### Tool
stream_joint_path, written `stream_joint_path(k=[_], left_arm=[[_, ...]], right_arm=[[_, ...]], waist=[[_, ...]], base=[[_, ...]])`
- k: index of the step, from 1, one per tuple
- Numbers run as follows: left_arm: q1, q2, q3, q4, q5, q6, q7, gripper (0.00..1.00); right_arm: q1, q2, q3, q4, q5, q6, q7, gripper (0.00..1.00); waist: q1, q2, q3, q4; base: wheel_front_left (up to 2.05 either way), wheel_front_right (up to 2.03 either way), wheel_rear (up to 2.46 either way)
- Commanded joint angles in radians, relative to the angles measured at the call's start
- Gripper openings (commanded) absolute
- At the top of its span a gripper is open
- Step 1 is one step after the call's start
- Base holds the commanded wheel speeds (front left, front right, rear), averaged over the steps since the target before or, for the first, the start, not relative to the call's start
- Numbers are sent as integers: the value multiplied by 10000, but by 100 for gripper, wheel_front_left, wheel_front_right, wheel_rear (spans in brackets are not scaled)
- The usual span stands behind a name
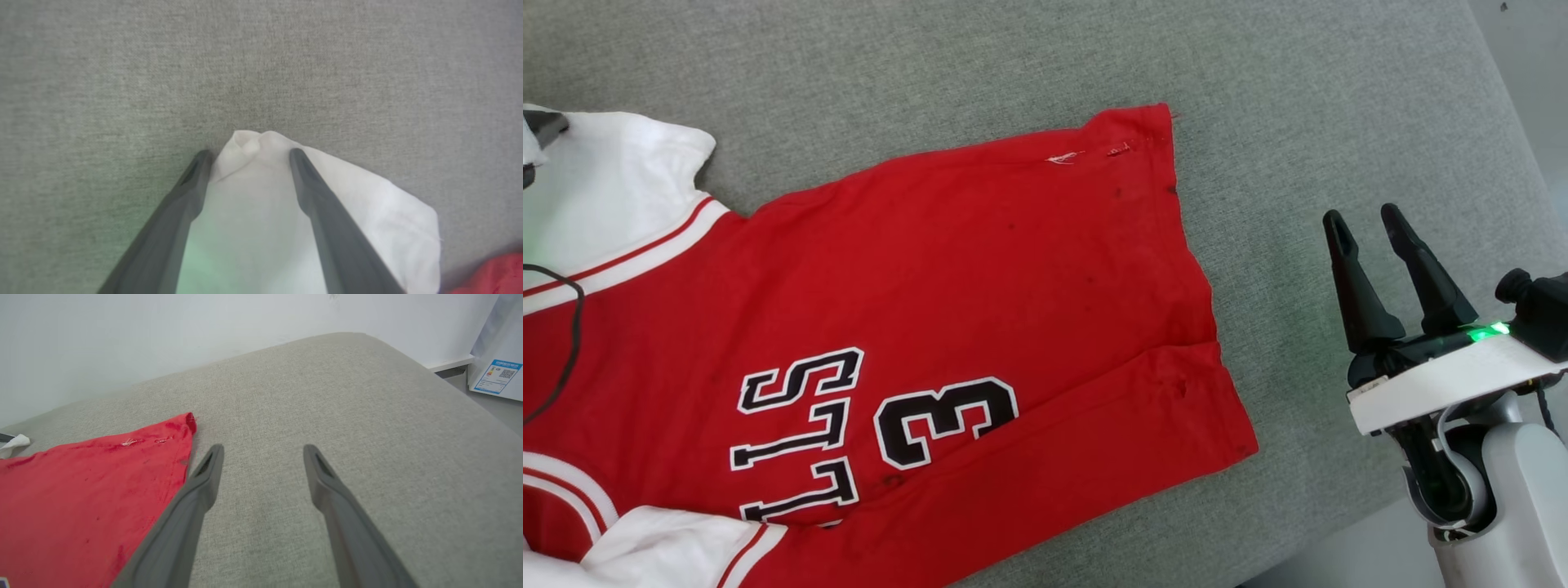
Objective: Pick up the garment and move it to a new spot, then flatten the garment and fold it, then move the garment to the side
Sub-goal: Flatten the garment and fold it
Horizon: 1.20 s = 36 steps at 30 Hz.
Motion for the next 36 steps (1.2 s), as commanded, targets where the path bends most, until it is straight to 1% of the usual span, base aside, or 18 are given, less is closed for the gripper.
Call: stream_joint_path(k=[1,2,3,4,5,11,16,18,22,24,28,31,36], left_arm=[[864,-218,-243,340,-195,170,457,100],[1005,-252,-214,348,-298,268,582,100],[1121,-298,-193,314,-355,325,609,42],[1194,-324,-164,248,-371,338,467,11],[1239,-365,-135,232,-398,346,358,0],[1158,-636,20,149,-222,204,-704,0],[617,-928,33,199,73,-132,-1779,0],[411,-1132,-13,292,130,-291,-2117,0],[37,-1591,-224,336,267,-631,-2609,0],[-181,-1768,-349,280,341,-770,-2766,0],[-562,-2116,-625,88,475,-1008,-2942,0],[-794,-2302,-809,-78,597,-1117,-3014,0],[-1007,-2476,-964,-270,675,-1236,-3138,0]], right_arm=[[-189,-90,10,70,127,-4,-54,100],[-219,-115,28,105,162,-4,-60,100],[-255,-150,30,130,203,-4,-72,100],[-284,-185,31,152,248,-4,-67,100],[-312,-205,49,169,300,-4,-53,100],[-502,-430,64,396,645,-4,200,100],[-959,-756,147,737,1351,-4,837,100],[-1241,-954,225,1073,1757,-4,1449,100],[-2011,-1460,458,1959,2610,-2,3108,100],[-2384,-1695,534,2466,2793,-2,3837,100],[-3166,-1923,738,3280,3206,-2,5076,100],[-3784,-2045,981,3653,3352,-2,5773,100],[-4677,-2127,1446,4123,3471,-4,6541,100]], waist=[[-1,0,15,-12],[-1,0,14,-17],[-1,0,7,-10],[-1,0,-1,3],[-1,0,-26,22],[-1,0,-374,325],[-1,0,-815,747],[-1,0,-990,963],[-1,0,-1186,1503],[-1,0,-1187,1779],[-1,0,-946,2345],[-1,0,-666,2679],[-1,0,-312,3019]], base=[[0,0,0],[0,0,0],[0,0,0],[0,0,0],[0,0,0],[0,0,0],[0,0,0],[0,0,0],[0,0,0],[0,0,0],[0,0,0],[0,0,0],[0,0,0]])
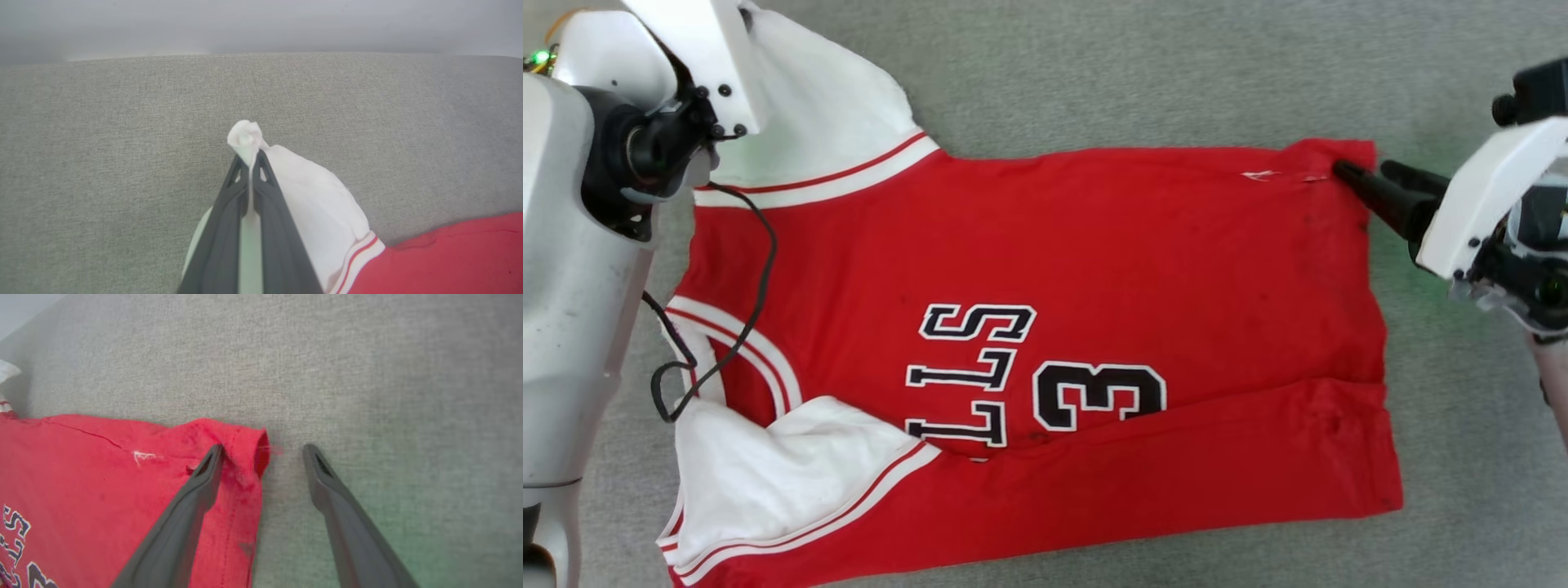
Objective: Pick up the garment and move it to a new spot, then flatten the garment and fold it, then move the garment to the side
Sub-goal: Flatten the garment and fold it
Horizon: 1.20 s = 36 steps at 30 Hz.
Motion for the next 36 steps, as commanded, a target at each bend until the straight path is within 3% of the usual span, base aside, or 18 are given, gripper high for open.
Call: stream_joint_path(k=[1,4,5,6,7,15,20,28,36], left_arm=[[-160,-42,-40,-42,64,-69,-84,0],[-149,-162,-90,-4,19,-127,-148,0],[-148,-192,-95,22,-9,-155,-175,0],[-144,-198,-99,50,-26,-163,-192,0],[-135,-209,-96,87,-47,-164,-204,0],[179,-349,105,281,-343,-215,-476,0],[665,-318,302,191,-585,-328,-837,0],[2326,-151,800,-513,-1142,-369,-1546,0],[5024,-50,1417,-1825,-1667,43,-2506,0]], right_arm=[[-287,-16,194,263,97,-4,328,100],[-487,52,622,749,147,-4,1127,100],[-520,84,778,910,150,-4,1407,75],[-531,117,931,1049,110,-4,1662,33],[-547,137,1034,1116,93,-2,1785,0],[-1130,-247,1284,874,-148,-2,1546,0],[-1221,-667,1130,337,-485,-4,681,0],[152,-957,731,-371,-711,-5,192,0],[2245,-824,1,-901,-640,-5,-356,0]], waist=[[-1,0,236,255],[-1,0,300,355],[-1,0,305,377],[-1,0,307,397],[-1,0,310,410],[-1,0,77,416],[-1,0,-459,463],[-1,0,-1660,641],[-1,0,-2496,857]], base=[[0,0,0],[0,0,0],[0,0,0],[0,0,0],[0,0,0],[0,0,0],[0,0,0],[0,0,0],[0,0,0]])
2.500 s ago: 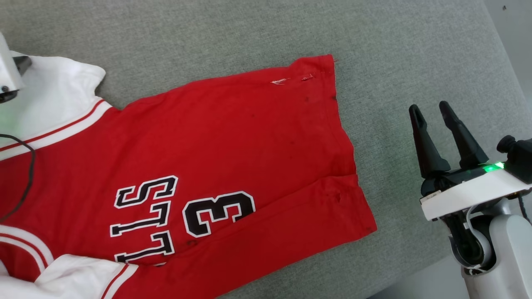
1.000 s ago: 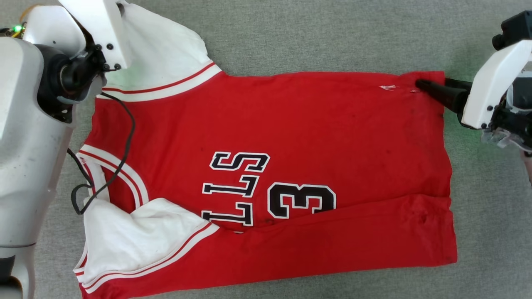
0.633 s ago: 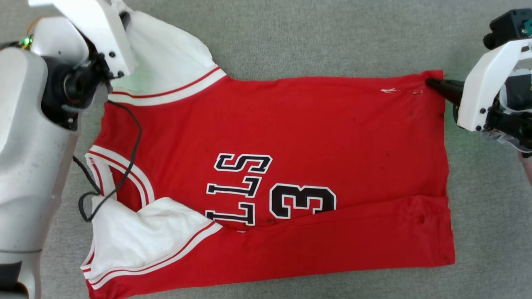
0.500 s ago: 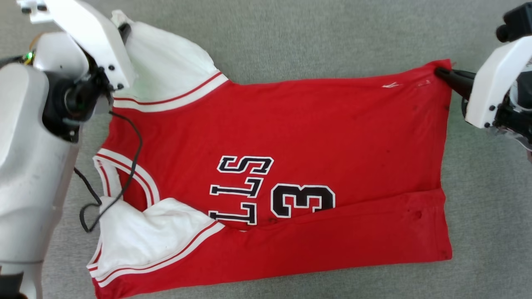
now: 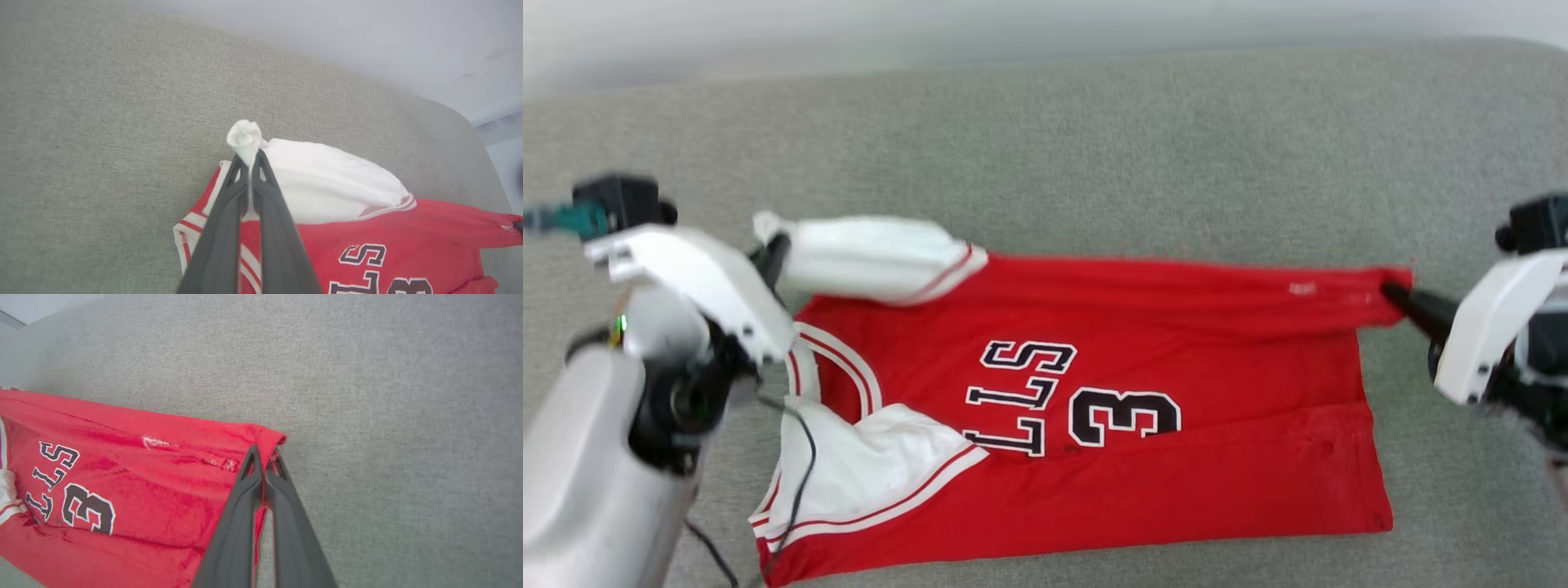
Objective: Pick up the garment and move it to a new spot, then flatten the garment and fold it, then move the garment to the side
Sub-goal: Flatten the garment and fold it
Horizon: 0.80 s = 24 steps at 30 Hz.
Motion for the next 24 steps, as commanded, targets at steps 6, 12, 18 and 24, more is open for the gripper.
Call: stream_joint_path(k=[6,12,18,24], left_arm=[[2329,-228,632,-683,-548,365,-896,0],[4165,-386,744,-847,-937,542,-1076,0],[5359,-916,786,-671,-1441,444,-1320,4],[5613,-1005,706,-565,-1148,174,-1912,100]], right_arm=[[1538,443,-375,-197,129,-7,-606,0],[2696,673,-362,-134,141,-7,-1362,0],[3587,866,-144,200,331,-7,-2082,100],[4002,792,35,155,246,-13,-2756,100]], waist=[[1,0,-478,68],[1,0,-646,15],[1,0,-802,-69],[1,0,-1037,-32]], base=[[0,0,0],[0,0,0],[0,0,0],[0,0,0]])
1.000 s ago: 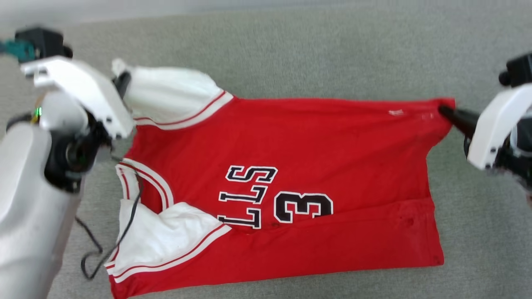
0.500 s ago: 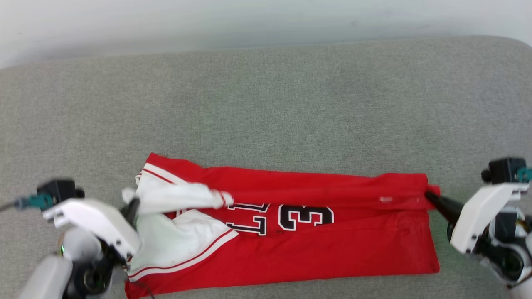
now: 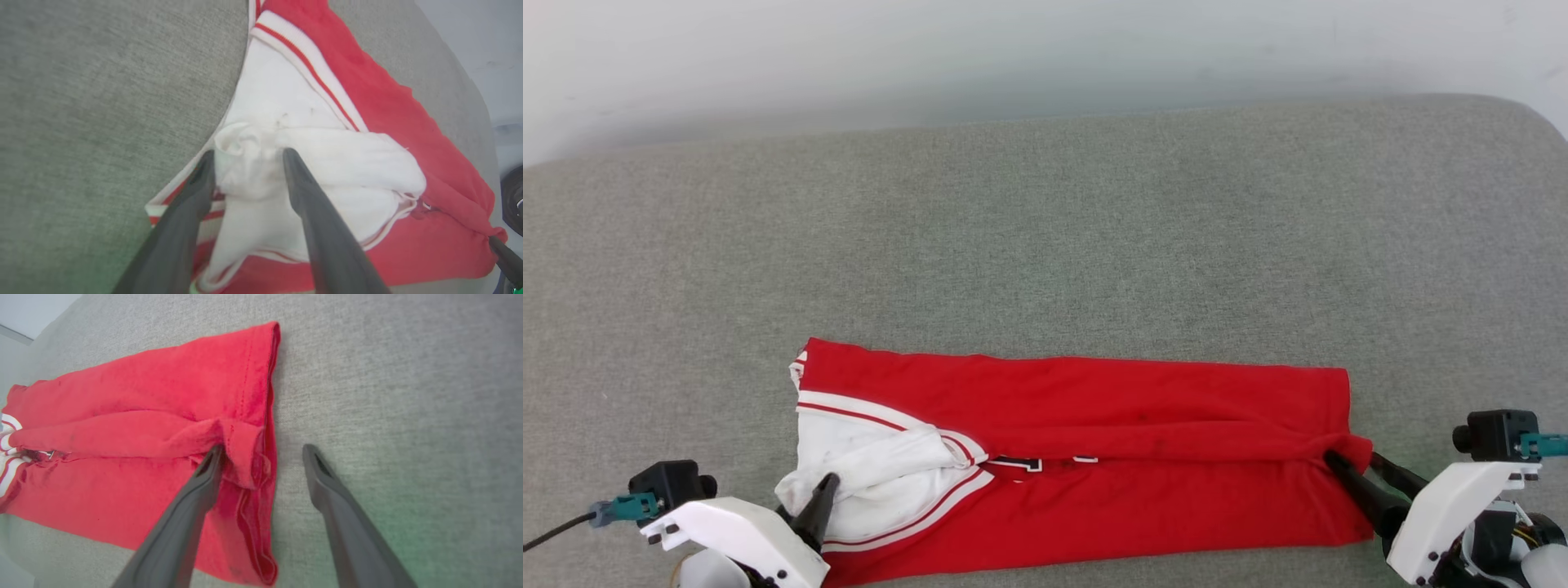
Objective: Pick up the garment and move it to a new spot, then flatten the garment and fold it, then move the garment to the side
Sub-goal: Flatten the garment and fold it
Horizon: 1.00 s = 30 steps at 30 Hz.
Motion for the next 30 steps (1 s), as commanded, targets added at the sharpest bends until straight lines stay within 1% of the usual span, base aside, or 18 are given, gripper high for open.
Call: stream_joint_path(k=[1,4,8,10,11,13,15,18,21,23,25,27,30], left_arm=[[105,-38,-22,11,266,-45,-344,100],[-112,-171,61,-185,830,71,-1308,100],[-315,-239,-130,-501,1583,121,-2178,100],[-485,-107,-287,-630,2150,227,-2569,100],[-577,-233,-293,-755,2216,194,-2798,100],[-767,-193,-389,-919,2675,168,-3228,100],[-951,-272,-513,-1088,2998,94,-3666,100],[-1120,-480,-599,-1245,3341,51,-4333,100],[-1312,-499,-738,-1338,3841,21,-4808,100],[-1426,-463,-875,-1428,4333,26,-5032,100],[-1492,-553,-994,-1508,4672,9,-5155,100],[-1583,-746,-1025,-1596,4810,-33,-5227,100],[-1700,-838,-1107,-1660,5047,-114,-5282,100]], right_arm=[[263,-102,17,-67,-59,-19,-142,100],[364,-264,-133,-586,-193,-13,-318,100],[594,-542,-616,-1299,-352,-15,3,100],[652,-637,-1030,-1620,-445,-15,302,100],[688,-661,-1262,-1745,-499,-13,529,100],[720,-733,-1767,-1972,-606,-15,1003,100],[751,-737,-2211,-2109,-771,-13,1584,100],[776,-632,-2788,-2252,-1092,-13,2527,100],[771,-393,-3177,-2334,-1331,-13,3277,100],[697,-98,-3316,-2417,-1376,-13,3697,100],[688,120,-3396,-2395,-1461,-13,4037,100],[688,355,-3455,-2358,-1505,-13,4312,100],[591,652,-3382,-2155,-1498,-13,4635,100]], waist=[[2,0,-89,25],[2,0,-246,39],[2,0,-483,11],[2,0,-575,-6],[2,0,-625,-10],[2,0,-698,6],[2,0,-754,48],[2,0,-792,168],[2,0,-725,383],[2,0,-623,549],[2,0,-510,763],[2,0,-335,1020],[2,0,-80,1268]], base=[[0,0,0],[0,0,0],[0,0,0],[0,0,0],[0,0,0],[0,0,0],[0,0,0],[0,0,0],[0,0,0],[0,0,0],[0,0,0],[0,0,0],[0,0,0]])
